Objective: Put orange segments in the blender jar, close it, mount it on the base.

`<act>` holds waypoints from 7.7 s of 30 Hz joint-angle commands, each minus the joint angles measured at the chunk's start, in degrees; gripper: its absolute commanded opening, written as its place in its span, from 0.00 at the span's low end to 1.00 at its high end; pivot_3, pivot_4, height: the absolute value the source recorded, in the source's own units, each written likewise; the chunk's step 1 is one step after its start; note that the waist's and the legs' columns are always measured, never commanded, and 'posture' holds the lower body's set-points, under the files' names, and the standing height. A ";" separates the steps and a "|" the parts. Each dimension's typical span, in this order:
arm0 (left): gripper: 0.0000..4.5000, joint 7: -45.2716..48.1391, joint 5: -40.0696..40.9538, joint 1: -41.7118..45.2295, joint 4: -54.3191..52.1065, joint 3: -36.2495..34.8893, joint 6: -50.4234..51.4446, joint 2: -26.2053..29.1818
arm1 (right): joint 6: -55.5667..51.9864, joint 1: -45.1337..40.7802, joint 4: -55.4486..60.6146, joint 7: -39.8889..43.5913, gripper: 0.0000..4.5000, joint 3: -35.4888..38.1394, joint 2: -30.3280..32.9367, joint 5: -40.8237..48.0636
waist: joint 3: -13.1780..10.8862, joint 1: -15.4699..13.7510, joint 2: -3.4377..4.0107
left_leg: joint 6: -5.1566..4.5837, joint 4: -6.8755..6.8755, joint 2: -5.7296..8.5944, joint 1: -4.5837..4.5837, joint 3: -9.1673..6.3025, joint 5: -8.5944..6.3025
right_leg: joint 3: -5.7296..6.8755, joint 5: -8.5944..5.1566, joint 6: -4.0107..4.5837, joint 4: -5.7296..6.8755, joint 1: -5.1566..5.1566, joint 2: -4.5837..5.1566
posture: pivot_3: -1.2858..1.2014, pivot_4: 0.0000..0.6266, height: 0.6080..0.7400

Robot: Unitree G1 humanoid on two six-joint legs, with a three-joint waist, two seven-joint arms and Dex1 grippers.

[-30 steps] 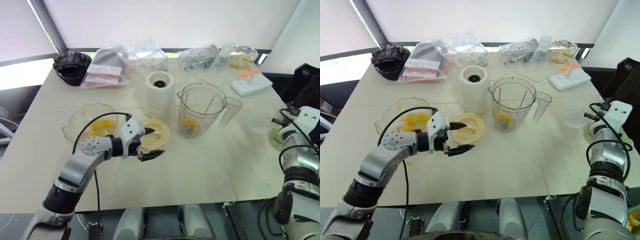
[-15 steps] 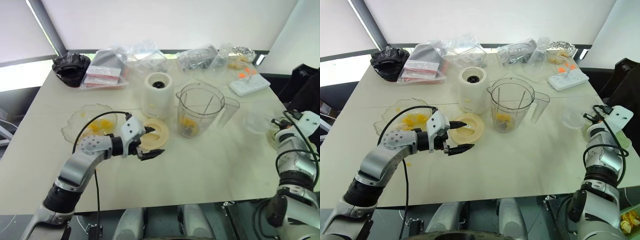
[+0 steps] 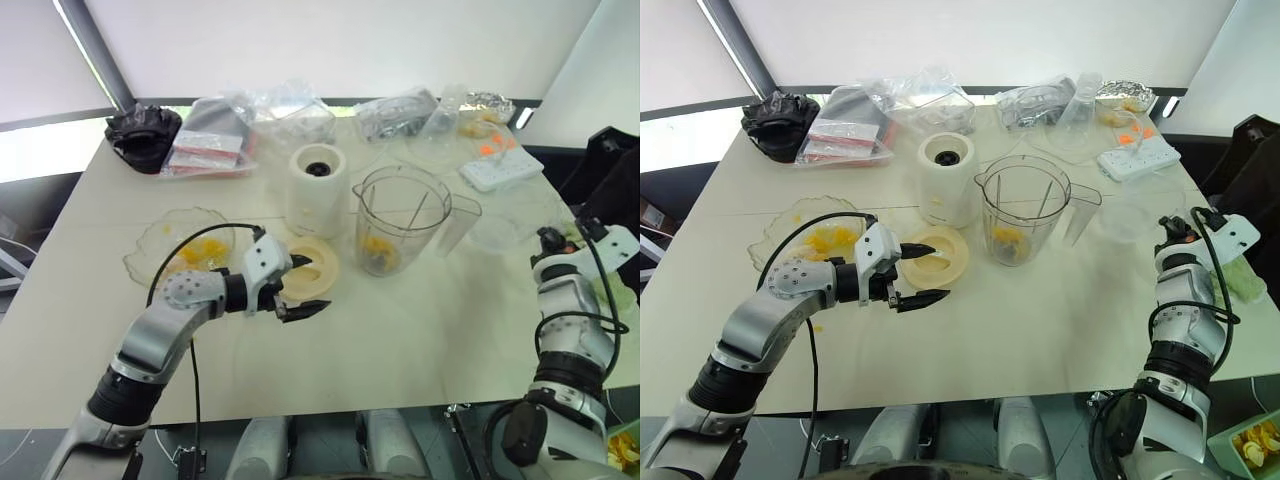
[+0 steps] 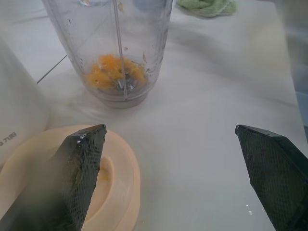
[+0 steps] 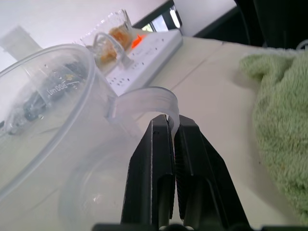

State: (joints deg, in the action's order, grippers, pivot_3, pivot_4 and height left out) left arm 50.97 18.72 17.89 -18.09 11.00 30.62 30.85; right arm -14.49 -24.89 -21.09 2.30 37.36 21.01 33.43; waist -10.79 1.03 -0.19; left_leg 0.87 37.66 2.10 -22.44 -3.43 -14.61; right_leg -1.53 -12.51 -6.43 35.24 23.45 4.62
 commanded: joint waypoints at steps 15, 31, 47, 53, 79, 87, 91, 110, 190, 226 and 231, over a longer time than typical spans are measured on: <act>1.00 1.56 -0.04 1.78 1.67 0.53 -3.68 -1.02 | -10.52 -0.99 20.20 3.93 0.01 -5.03 13.05 -0.60 | -0.04 -0.08 0.06 | 0.00 -0.35 0.00 0.00 0.04 0.00 | -0.03 -0.02 -0.02 -0.10 0.15 0.01 | 0.52 0.24 1.00; 1.00 -1.32 11.42 4.72 4.02 -8.44 2.70 -6.26 | -16.59 -9.44 23.69 14.59 0.01 -14.42 26.92 -6.40 | -0.10 -0.10 -0.02 | 0.00 -0.48 0.02 -0.03 0.06 0.00 | 0.00 -0.03 -0.06 -0.14 0.22 0.01 | 0.52 0.24 1.00; 1.00 -2.24 11.00 6.56 6.56 -8.58 -0.25 -8.16 | -8.87 -8.81 30.46 20.26 0.01 -21.77 31.44 -20.21 | -0.12 -0.25 -0.05 | 0.01 -0.49 0.04 -0.10 0.05 0.00 | 0.00 -0.03 -0.06 -0.18 0.28 0.06 | 0.52 0.24 1.00; 1.00 -2.05 10.46 7.17 7.49 -8.20 -0.94 -8.31 | -7.44 -8.53 31.21 21.44 0.01 -22.34 30.91 -23.03 | -0.12 -0.34 -0.06 | 0.01 -0.48 0.05 -0.10 0.05 0.00 | 0.00 -0.03 -0.06 -0.18 0.28 0.06 | 0.52 0.24 1.00; 1.00 -1.14 8.35 6.72 7.48 -7.03 -2.47 -7.91 | -0.89 -6.30 31.37 25.40 0.01 -24.61 30.61 -31.18 | -0.14 -0.34 -0.08 | 0.01 -0.49 0.05 -0.10 0.04 0.00 | 0.00 -0.03 -0.06 -0.18 0.28 0.06 | 0.52 0.24 1.00; 1.00 -1.07 8.28 6.61 7.25 -7.03 -2.32 -7.71 | 1.69 -6.18 30.82 26.30 0.01 -25.27 30.80 -33.39 | -0.14 -0.32 -0.08 | 0.01 -0.49 0.05 -0.10 0.04 0.00 | 0.00 -0.03 -0.06 -0.18 0.28 0.06 | 0.52 0.24 1.00; 1.00 -0.94 8.21 6.60 7.24 -7.00 -2.30 -7.58 | 2.56 -6.37 30.56 26.42 0.01 -25.56 30.69 -34.02 | -0.14 -0.33 -0.08 | 0.01 -0.49 0.05 -0.10 0.04 0.00 | 0.00 -0.02 -0.06 -0.18 0.28 0.06 | 0.52 0.24 1.00; 1.00 -0.48 8.13 7.03 7.75 -7.20 -2.39 -7.17 | -24.51 -11.54 31.30 15.38 0.01 -11.49 18.31 -18.34 | -0.15 -0.42 -0.10 | 0.01 -0.49 0.04 -0.10 -0.01 0.00 | 0.00 -0.02 -0.05 -0.16 0.28 0.08 | 0.52 0.24 1.00; 0.49 27.42 -9.51 32.72 53.93 3.54 -30.83 1.28 | -32.15 52.19 70.22 22.40 1.00 13.05 21.90 24.45 | -0.25 -1.42 -0.44 | 0.01 -0.45 0.00 -0.12 -0.02 -0.01 | 0.09 -0.24 -0.04 -0.33 0.17 0.11 | 0.52 0.24 1.00; 0.05 16.13 -37.33 48.00 95.47 8.76 -46.39 -17.81 | -30.49 51.40 77.23 9.13 1.00 6.03 22.98 25.56 | -0.24 -1.81 -0.68 | -0.05 0.35 0.07 -0.92 -0.04 -0.04 | 0.22 0.04 -0.42 -0.02 0.57 0.06 | 0.52 0.24 1.00; 0.06 18.87 -36.91 48.57 94.96 7.88 -46.47 -17.29 | -31.27 46.60 75.27 5.02 1.00 -1.04 22.57 21.78 | -0.24 -1.77 -0.68 | -0.07 0.35 0.06 -0.91 -0.03 -0.06 | 0.22 0.06 -0.40 -0.02 0.57 0.06 | 0.52 0.24 1.00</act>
State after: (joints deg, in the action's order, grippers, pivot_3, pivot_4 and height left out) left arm 68.33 -17.74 66.02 76.54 19.07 -15.79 13.45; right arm -45.91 22.60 54.56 8.79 37.29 43.70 56.49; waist -11.03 -0.74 -0.87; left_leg 0.79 38.01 2.16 -23.35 -3.46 -14.67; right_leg -1.31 -12.45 -6.82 35.22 24.03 4.68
